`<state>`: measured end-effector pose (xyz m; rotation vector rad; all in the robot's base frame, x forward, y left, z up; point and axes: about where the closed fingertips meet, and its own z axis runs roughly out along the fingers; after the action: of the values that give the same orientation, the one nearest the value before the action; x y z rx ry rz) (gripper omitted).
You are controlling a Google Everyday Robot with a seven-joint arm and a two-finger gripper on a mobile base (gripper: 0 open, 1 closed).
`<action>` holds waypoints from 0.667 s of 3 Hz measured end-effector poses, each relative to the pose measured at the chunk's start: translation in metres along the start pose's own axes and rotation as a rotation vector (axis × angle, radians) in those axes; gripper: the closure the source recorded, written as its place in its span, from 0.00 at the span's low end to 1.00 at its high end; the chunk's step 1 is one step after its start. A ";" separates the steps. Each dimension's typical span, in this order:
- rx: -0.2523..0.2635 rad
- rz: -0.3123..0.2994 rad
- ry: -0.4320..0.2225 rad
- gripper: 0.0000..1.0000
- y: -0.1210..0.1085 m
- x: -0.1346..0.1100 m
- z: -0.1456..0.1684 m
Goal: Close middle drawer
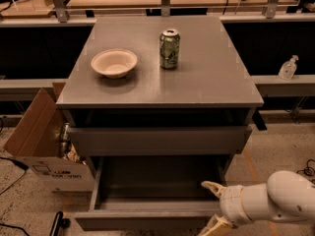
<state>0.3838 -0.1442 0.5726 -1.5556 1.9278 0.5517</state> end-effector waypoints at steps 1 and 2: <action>0.035 -0.106 -0.010 0.41 0.005 0.020 0.041; 0.023 -0.182 -0.036 0.64 0.011 0.030 0.068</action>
Offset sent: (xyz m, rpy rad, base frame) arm -0.0061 0.0381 -0.1029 0.0154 -0.1964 0.2077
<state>0.3820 -0.1193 0.5023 -1.6739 1.7379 0.4745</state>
